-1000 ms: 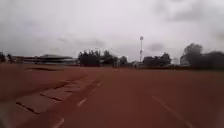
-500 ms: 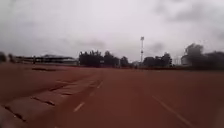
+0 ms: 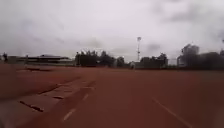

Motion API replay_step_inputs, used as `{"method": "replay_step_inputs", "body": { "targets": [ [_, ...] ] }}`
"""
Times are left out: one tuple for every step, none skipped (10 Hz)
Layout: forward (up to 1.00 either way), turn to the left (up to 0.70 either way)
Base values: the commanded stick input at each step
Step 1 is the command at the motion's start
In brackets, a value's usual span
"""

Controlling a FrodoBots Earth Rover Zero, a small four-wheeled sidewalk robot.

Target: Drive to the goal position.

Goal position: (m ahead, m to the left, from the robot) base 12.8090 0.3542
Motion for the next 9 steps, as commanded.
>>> {"method": "replay_step_inputs", "body": {
  "targets": [
    [0.50, 0.00],
    [0.50, 0.00],
    [0.50, 0.00],
    [0.50, 0.00],
    [0.50, 0.00],
    [0.50, 0.00],
    [0.50, 0.00],
    [0.50, 0.00],
    [0.50, 0.00]
  ]
}}
